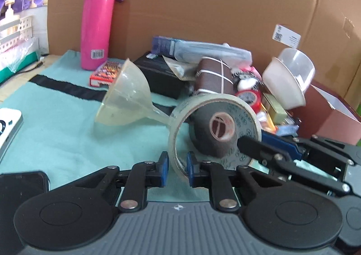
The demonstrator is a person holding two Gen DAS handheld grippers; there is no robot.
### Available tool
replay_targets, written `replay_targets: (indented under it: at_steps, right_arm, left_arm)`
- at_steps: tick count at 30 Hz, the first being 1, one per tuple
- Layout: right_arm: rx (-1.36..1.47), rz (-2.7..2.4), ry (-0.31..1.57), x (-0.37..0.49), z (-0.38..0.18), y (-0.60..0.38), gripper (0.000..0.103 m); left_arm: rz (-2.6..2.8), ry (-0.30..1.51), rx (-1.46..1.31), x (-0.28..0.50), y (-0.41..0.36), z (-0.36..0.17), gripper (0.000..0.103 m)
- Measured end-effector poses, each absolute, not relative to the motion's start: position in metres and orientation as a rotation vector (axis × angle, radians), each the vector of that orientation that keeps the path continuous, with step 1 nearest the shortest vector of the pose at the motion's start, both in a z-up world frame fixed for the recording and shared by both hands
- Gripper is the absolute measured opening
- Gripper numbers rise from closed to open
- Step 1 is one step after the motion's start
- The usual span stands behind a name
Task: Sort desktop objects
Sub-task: 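Close the left gripper on the rim of the clear patterned tape roll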
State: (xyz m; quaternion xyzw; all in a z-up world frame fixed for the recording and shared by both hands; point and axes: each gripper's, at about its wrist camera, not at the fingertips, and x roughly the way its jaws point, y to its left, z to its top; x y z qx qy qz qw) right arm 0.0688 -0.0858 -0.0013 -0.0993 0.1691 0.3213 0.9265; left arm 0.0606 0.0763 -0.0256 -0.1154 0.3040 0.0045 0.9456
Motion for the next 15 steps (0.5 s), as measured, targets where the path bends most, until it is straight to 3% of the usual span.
replay_targets:
  at_steps: [15]
  right_arm:
    - [-0.128,0.501,0.391,0.004,0.017,-0.202,0.011]
  left_arm:
    - [-0.319,0.690,-0.074,0.027,-0.022,-0.003,0.019]
